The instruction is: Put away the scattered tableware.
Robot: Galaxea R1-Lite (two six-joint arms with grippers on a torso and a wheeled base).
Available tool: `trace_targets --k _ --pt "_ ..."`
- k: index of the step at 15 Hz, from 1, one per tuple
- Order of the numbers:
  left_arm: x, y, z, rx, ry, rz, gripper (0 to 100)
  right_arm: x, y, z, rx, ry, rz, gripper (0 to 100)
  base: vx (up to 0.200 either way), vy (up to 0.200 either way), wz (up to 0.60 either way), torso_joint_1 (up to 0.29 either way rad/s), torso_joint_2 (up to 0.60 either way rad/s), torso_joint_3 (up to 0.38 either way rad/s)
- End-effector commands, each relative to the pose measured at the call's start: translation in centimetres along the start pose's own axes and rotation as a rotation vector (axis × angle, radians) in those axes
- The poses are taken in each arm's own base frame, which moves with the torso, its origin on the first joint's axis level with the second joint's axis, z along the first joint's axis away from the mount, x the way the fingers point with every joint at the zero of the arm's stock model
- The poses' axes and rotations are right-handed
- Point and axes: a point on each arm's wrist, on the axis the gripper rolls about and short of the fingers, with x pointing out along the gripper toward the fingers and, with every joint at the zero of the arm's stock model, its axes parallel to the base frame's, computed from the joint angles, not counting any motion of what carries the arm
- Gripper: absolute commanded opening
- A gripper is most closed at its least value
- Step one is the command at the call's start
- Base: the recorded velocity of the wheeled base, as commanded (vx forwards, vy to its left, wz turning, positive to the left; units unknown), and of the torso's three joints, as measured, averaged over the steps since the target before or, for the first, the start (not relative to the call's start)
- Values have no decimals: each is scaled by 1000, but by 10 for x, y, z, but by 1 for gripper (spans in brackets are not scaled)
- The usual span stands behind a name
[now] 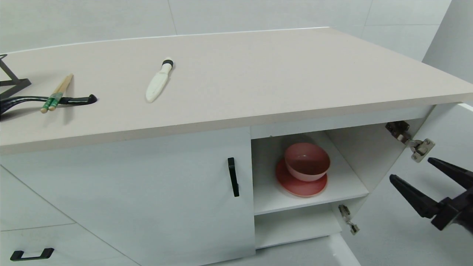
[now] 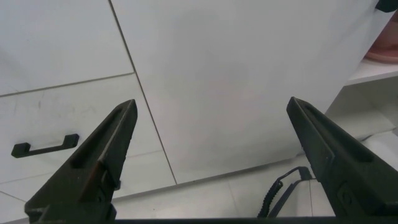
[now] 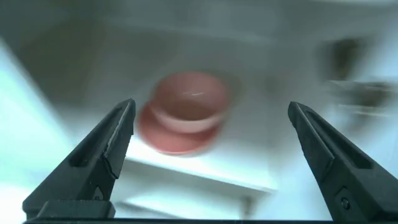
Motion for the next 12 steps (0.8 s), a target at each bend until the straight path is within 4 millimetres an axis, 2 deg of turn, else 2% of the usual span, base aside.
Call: trace_targets --k 1,3,4,6,7,8,10,12 --pt "0 0 0 0 2 0 100 -68 5 7 -17 30 -34 100 0 0 0 0 0 0" --pt "0 0 0 -1 2 0 100 -104 14 -7 5 104 -33 100 0 0 0 0 0 0" --pt "0 0 0 -1 2 0 100 -133 21 -22 53 121 -58 100 0 0 0 0 0 0" --pt "0 0 0 -3 2 0 100 -160 30 -42 86 113 -141 100 0 0 0 0 0 0" --pt "0 0 0 -3 2 0 100 -168 35 -51 83 95 -189 100 0 0 0 0 0 0" --pt "0 0 0 -3 2 0 100 -171 35 -52 91 80 -218 100 0 0 0 0 0 0" --pt "0 0 0 -4 2 0 100 -171 33 -55 90 109 -311 100 0 0 0 0 0 0" --pt "0 0 0 -3 2 2 100 -172 32 -56 90 127 -333 100 0 0 0 0 0 0"
